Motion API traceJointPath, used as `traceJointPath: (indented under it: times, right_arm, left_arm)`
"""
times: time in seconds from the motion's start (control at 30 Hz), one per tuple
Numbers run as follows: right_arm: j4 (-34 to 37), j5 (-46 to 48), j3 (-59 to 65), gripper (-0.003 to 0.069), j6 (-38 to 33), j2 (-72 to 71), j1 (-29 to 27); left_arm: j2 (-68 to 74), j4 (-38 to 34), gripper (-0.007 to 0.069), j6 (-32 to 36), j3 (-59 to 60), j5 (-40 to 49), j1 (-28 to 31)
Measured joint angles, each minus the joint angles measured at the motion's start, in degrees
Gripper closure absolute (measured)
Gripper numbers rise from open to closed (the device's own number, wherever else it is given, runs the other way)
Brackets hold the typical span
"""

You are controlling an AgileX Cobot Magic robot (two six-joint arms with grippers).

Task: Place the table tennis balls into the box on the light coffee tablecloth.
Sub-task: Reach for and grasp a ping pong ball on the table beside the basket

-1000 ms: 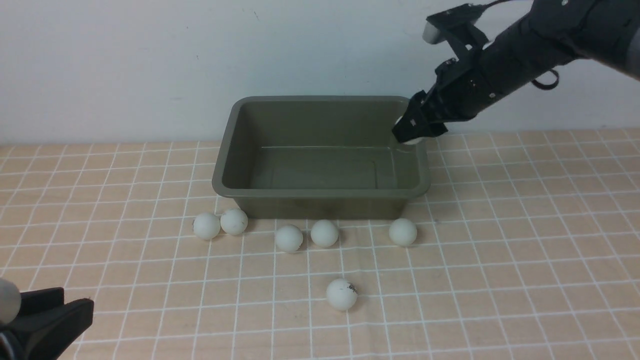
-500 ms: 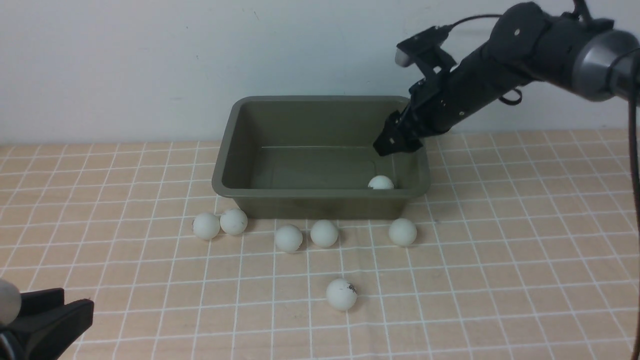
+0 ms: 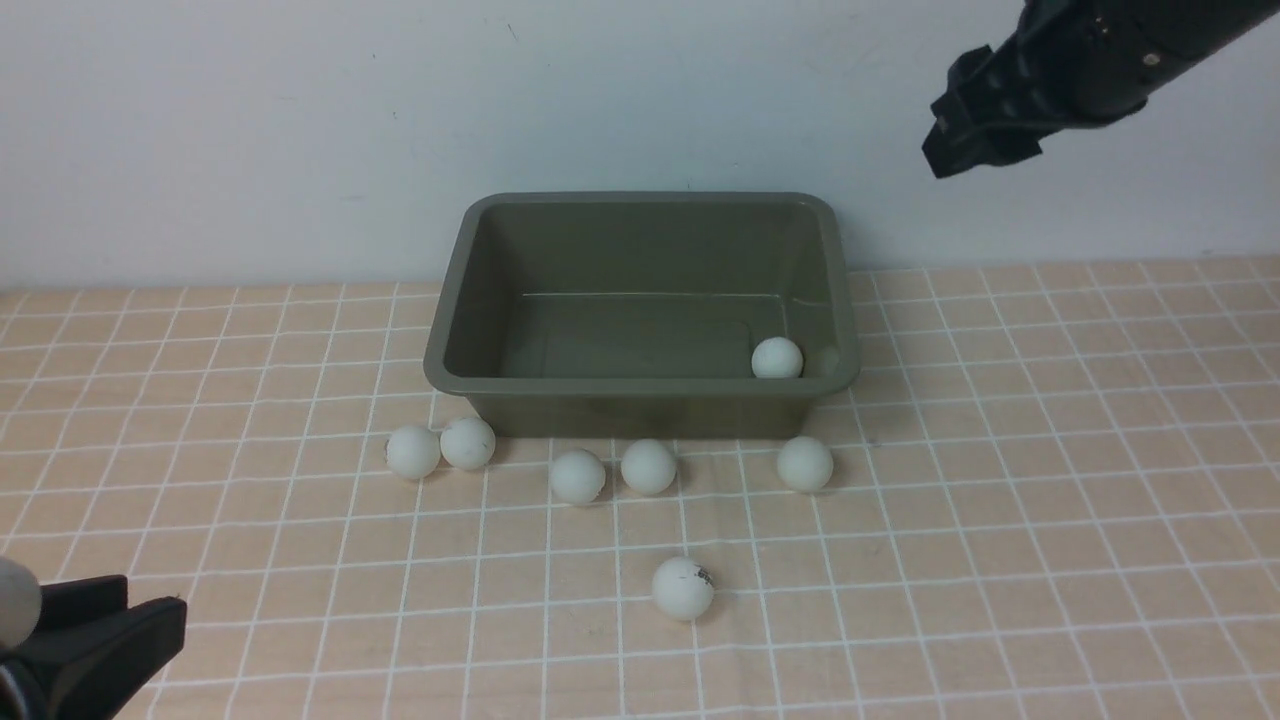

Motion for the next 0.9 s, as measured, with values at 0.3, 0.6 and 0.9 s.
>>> traceJointPath:
  times: [0.3,0.6,0.9]
  right_arm:
    - [4.9,-15.5,30.6,0.0251,1.6,-13.8,3.8]
    - [6.2,-33.4,41.2,0.0251,1.9,-5.7,12.3]
    - [9.6,-46.4,38.5,0.0251,5.0,7.9,12.7]
  left_arm:
    - [0.0,0.0,0.0449,0.0,0.0,-0.1,0.0]
    - [0.0,0.0,0.0449,0.0,0.0,-0.1,0.0]
    - [0.0,0.0,0.0449,-0.2,0.0,1.3,0.0]
